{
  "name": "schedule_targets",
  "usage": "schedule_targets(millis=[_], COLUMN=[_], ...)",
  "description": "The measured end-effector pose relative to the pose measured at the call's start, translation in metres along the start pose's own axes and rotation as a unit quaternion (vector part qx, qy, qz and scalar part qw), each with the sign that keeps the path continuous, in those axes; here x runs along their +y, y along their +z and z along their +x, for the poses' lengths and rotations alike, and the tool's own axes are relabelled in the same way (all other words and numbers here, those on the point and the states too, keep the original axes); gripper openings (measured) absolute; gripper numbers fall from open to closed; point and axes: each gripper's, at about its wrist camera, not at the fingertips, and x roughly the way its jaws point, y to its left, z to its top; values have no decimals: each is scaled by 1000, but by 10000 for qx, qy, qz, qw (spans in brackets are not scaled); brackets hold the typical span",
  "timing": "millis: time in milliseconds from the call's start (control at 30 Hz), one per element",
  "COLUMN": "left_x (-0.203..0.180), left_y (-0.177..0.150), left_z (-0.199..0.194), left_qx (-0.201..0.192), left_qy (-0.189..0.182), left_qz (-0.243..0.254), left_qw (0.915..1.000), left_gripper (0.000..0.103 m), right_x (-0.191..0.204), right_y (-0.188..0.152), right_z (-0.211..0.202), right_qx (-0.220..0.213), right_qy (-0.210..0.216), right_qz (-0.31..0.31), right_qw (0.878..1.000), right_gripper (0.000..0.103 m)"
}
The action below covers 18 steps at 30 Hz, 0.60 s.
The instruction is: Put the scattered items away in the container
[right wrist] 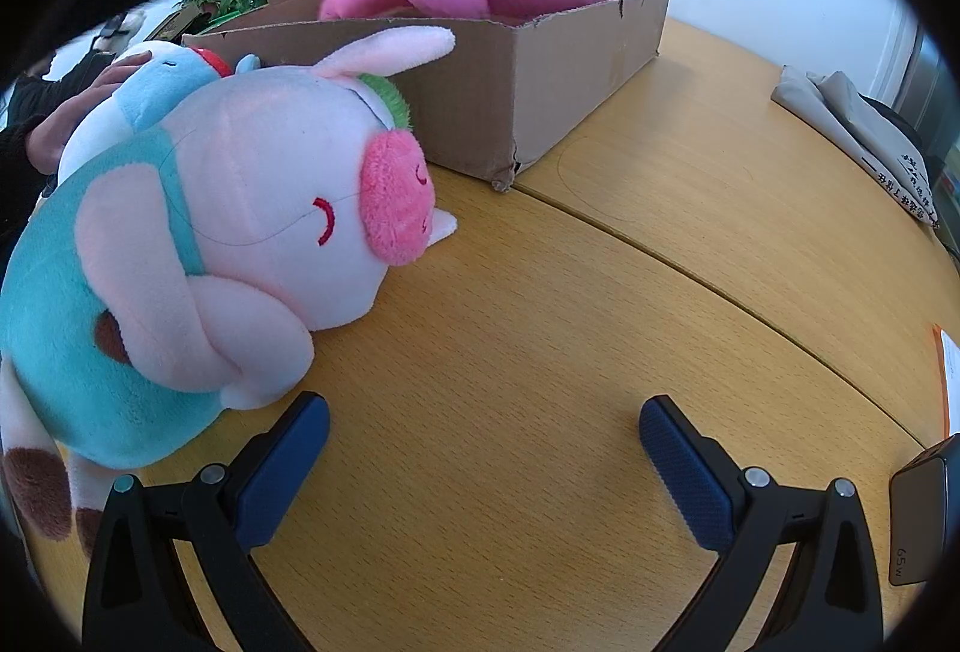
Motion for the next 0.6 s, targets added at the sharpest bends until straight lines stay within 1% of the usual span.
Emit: schedule_targets(millis=[600], left_x=[-1], left_y=[1], left_z=[1], left_qx=[3], left_qy=[0], left_qz=[-1], left_qw=[10000], left_gripper=[103], right_x=[0], right_y=[2], right_z=[1], right_qx=[-1], right_qy=[-2], right_qz=[2], right_qw=[10000], right_gripper=[103])
